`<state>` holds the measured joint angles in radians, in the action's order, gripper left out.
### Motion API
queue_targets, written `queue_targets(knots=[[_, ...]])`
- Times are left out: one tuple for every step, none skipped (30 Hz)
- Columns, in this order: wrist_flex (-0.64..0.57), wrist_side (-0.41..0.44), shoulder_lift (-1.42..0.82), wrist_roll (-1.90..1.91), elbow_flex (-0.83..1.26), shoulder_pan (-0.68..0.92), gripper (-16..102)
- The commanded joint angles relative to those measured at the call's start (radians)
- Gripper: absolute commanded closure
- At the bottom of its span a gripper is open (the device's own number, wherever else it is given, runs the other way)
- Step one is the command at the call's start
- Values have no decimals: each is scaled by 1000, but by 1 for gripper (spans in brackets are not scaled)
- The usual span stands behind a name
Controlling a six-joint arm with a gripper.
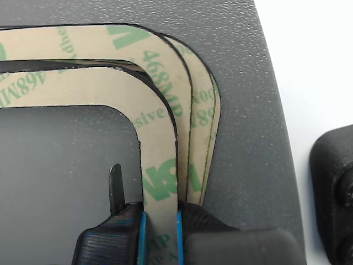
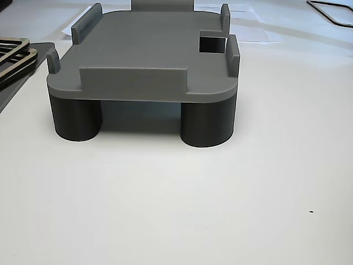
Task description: Move top rectangular frame to the holder.
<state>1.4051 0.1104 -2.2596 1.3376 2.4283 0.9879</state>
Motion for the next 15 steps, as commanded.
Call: queue_targets(knots=[[25,12,-9,9,-64,-18,96],[34,15,-8,15,-84,-18,96],[46,18,-3,29,-109,-18,96],[63,23,6,43,-141,-18,96],[84,26,17,55,-176,-18,96],[107,32,34,67,-215,-18,96],[132,44,52,80,-258,-18,96],[155,61,71,100,-301,-18,96],[178,80,92,117,-348,-20,96],[196,92,118,140,-396,-29,96],[210,92,140,152,-445,-46,96],[222,97,160,166,-489,-60,96],[235,103,179,179,-532,-74,96],[249,117,206,206,-577,-83,96],[250,132,230,230,-614,-95,96]])
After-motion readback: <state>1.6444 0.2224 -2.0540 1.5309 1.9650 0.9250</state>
